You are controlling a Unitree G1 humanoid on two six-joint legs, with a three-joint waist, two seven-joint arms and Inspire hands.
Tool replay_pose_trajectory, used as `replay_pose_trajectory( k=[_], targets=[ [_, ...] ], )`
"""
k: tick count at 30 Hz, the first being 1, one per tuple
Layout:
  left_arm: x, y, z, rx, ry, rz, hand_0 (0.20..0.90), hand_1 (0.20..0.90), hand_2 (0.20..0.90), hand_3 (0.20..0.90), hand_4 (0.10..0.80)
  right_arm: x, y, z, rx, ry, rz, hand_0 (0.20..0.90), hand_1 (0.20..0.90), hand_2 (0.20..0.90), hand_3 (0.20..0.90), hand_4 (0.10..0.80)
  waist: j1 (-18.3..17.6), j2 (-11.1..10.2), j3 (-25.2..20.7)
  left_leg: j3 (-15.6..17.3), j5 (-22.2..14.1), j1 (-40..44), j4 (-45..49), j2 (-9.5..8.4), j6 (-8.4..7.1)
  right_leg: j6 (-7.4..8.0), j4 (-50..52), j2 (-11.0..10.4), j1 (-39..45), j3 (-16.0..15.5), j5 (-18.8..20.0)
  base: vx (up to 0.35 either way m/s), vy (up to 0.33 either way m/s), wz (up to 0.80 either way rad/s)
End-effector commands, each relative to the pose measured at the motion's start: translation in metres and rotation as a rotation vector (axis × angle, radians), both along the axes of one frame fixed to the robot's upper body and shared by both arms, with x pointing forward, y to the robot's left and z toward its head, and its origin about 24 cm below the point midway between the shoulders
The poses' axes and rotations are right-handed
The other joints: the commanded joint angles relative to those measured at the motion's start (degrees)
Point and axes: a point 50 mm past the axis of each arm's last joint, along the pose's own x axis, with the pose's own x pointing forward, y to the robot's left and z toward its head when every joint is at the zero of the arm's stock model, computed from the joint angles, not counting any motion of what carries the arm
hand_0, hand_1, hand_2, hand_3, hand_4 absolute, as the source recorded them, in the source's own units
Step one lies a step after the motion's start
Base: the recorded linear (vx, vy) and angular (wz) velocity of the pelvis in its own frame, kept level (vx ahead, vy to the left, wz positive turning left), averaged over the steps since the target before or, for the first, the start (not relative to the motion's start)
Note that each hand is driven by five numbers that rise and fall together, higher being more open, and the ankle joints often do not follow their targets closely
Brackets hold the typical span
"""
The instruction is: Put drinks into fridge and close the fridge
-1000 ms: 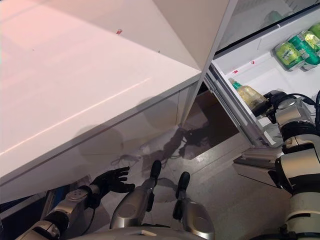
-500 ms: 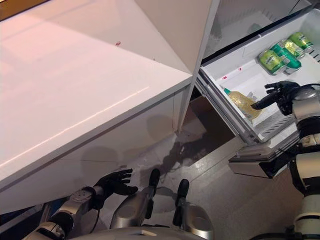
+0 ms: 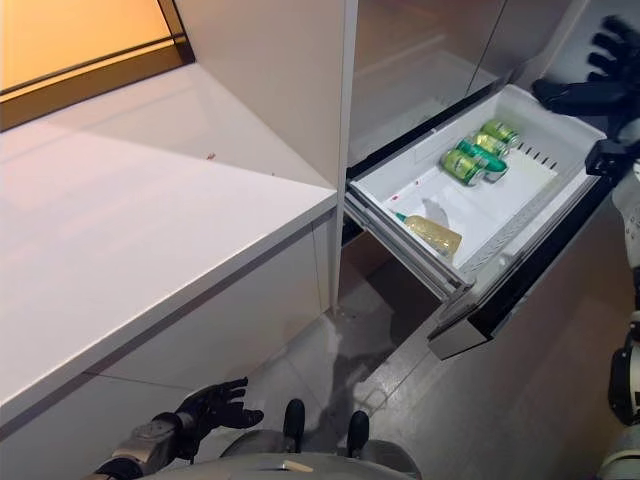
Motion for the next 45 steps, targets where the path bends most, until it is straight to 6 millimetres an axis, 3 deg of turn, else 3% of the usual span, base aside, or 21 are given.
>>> replay_pose_trajectory(
  k=[1,9,12,19,30,42,45],
  targets=[
    [-0.026,-0.004,-0.011,0.006,0.091,-0.038,0.9,0.9,0.9,0.9,0.8,-0.018,-0.014,0.013,0.076,-0.206,-0.088,0.9,0.9,0.9,0.9,0.8,-0.74,-0.07,-7.17,0.46,-10.16,0.94,5.05,-1.3,0.72,2.68,6.39,-1.23,-1.1,0.12,-4.94,0.073,0.034,-0.16],
    [-0.03,-0.004,-0.012,0.041,0.096,-0.067,0.9,0.9,0.9,0.9,0.8,-0.024,-0.019,-0.04,0.215,-0.178,-0.122,0.9,0.9,0.9,0.9,0.8,-0.38,-0.01,-3.88,-1.2,-14.55,-2.1,15.37,-3.19,3.23,2.16,15.55,-2.88,-4.25,1.75,-7.8,0.065,-0.024,-0.1],
    [-0.005,-0.006,-0.004,0.06,0.018,-0.074,0.9,0.9,0.9,0.9,0.8,-0.024,-0.013,-0.032,0.211,-0.259,-0.139,0.9,0.9,0.9,0.9,0.8,0.6,0.15,0.9,-2.37,-17.24,-9.1,23.26,-4.41,4.26,1.21,20.53,-3.59,-9.39,1.2,-9.25,-0.148,-0.095,0.02],
    [0.045,-0.023,0.015,0.045,-0.168,-0.044,0.9,0.9,0.9,0.9,0.8,-0.007,0.008,-0.01,0.195,-0.33,-0.128,0.9,0.9,0.9,0.9,0.8,0.87,1.81,8.73,-1.59,-18.41,-22.22,33.35,-5.12,5.81,-0.55,31.8,-3.67,-22.81,1.07,-10.6,-0.232,-0.022,0.01],
    [0.062,-0.035,0.023,0.017,-0.258,-0.023,0.9,0.9,0.9,0.9,0.8,0.019,0.024,-0.015,0.299,-0.282,-0.008,0.9,0.9,0.9,0.9,0.8,1.66,3.99,12.25,-0.17,-19.01,-30.78,40.74,-6.36,5.97,-1.69,42.54,-4.16,-32.53,0.11,-13.23,-0.049,0.042,0.0],
    [0.058,-0.033,0.022,-0.003,-0.249,-0.011,0.9,0.9,0.9,0.9,0.8,0.044,0.079,-0.013,0.184,-0.188,0.393,0.9,0.9,0.9,0.9,0.8,2.54,4.62,13.0,-0.36,-17.43,-29.46,39.09,-6.19,5.08,-1.53,42.94,-4.64,-31.84,-0.3,-12.91,0.02,0.051,-0.02],
    [0.057,-0.034,0.022,-0.007,-0.254,-0.015,0.9,0.9,0.9,0.9,0.8,0.048,0.085,-0.011,0.16,-0.156,0.441,0.9,0.9,0.9,0.9,0.8,3.32,4.46,13.17,-0.91,-16.77,-28.7,37.97,-6.06,4.93,-1.24,42.21,-5.0,-30.95,-0.49,-12.48,0.019,0.016,0.02]
  ],
)
